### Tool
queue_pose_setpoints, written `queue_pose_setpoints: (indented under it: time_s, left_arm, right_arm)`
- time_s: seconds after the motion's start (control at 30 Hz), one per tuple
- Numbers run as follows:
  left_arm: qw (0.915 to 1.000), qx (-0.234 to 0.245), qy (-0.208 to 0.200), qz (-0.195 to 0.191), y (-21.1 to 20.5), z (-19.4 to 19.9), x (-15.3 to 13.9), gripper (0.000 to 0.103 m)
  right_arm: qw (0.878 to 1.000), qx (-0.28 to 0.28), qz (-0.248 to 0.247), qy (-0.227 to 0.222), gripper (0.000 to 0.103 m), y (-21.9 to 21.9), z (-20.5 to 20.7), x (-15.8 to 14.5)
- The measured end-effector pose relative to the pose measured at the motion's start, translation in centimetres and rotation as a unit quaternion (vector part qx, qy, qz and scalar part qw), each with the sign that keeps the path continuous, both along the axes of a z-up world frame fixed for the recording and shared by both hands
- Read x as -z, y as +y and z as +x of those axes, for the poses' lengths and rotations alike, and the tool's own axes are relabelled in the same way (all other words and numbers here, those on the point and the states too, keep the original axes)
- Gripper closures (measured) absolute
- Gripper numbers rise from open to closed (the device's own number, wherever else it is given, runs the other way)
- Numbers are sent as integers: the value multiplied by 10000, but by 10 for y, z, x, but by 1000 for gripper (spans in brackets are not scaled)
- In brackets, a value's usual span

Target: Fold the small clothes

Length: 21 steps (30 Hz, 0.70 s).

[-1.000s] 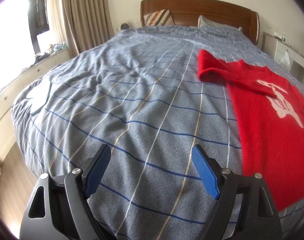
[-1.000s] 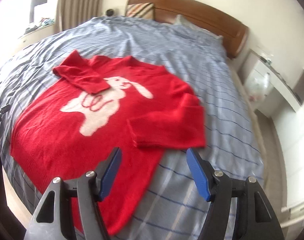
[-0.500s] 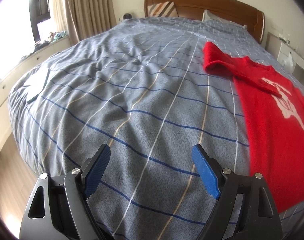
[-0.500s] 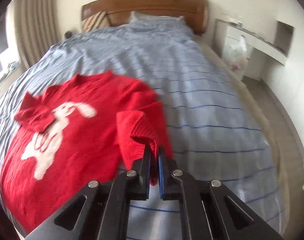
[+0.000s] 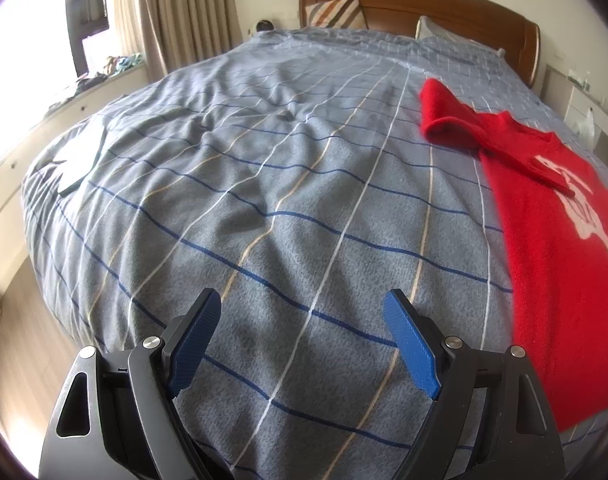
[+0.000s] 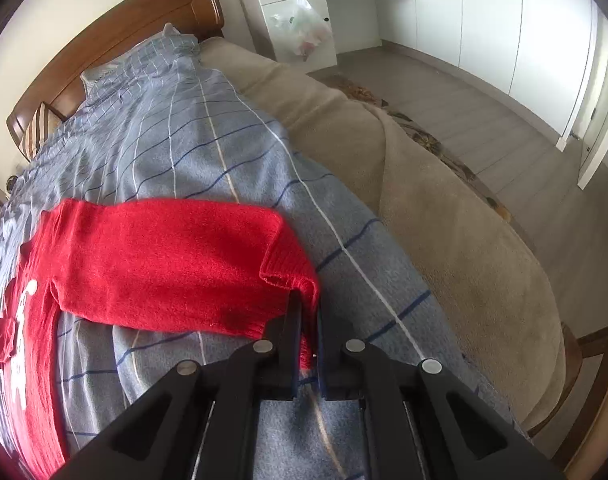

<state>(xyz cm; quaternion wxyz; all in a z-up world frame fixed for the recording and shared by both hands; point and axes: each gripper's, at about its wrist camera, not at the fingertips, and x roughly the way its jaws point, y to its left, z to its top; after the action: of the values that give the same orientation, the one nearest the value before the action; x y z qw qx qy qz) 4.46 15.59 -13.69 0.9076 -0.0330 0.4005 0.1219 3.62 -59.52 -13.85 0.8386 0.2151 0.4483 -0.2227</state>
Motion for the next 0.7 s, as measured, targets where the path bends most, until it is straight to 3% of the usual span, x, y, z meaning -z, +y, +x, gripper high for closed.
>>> queue_pose_setpoints:
  time_s: [0.27, 0.43, 0.7]
  left_arm:
    - [10000, -27, 24, -40, 3, 1, 1, 18]
    - [9999, -50, 16, -128, 7, 1, 0, 18]
    - [9999, 4, 29, 100, 0, -1, 1, 18]
  right_arm:
    - [9996, 211, -82, -169, 97, -2, -4, -16]
    - [9996, 242, -61, 100, 98, -5, -1, -3]
    - [9993, 346, 130, -30, 98, -13, -9, 3]
